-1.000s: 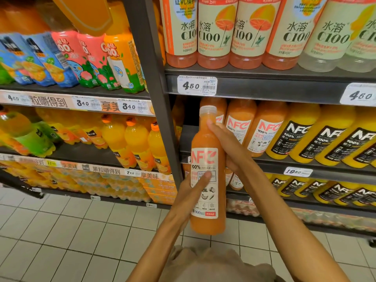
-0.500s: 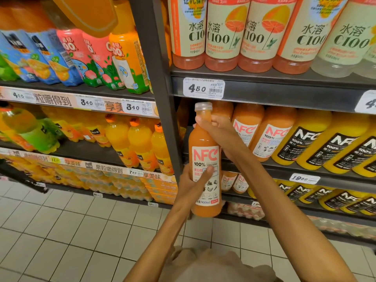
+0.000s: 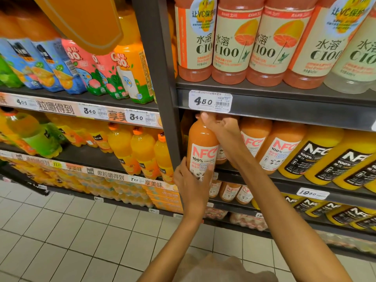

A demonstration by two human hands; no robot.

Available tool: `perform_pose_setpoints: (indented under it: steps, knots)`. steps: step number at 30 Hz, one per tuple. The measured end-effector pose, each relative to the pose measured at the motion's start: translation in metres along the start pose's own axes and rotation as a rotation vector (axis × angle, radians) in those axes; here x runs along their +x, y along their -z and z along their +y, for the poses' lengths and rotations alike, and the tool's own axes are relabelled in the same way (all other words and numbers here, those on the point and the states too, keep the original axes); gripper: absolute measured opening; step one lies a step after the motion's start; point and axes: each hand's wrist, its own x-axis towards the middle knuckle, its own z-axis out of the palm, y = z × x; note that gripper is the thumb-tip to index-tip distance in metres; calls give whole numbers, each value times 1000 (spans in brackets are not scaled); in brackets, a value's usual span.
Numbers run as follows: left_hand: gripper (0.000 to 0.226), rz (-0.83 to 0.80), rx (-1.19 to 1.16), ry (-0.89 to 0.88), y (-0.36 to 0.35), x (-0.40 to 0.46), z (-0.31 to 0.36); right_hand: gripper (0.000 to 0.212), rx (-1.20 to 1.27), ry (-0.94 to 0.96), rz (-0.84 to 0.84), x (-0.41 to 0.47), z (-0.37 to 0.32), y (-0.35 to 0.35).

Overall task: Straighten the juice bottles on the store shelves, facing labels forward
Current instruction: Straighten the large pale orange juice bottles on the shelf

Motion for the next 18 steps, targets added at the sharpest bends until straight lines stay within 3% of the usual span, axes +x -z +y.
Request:
perform_pose_setpoints:
  steps: [8, 12, 18]
  knots:
    - [41, -94, -333, 274, -7, 4, -18, 12, -165, 134, 11, 6, 15, -17]
    - [36, -114, -355, 262, -10, 6, -17, 35, -207, 181, 21, 10, 16, -18]
    - [33, -147, -402, 224, -17, 10, -4, 34, -300, 208, 10, 15, 16, -18]
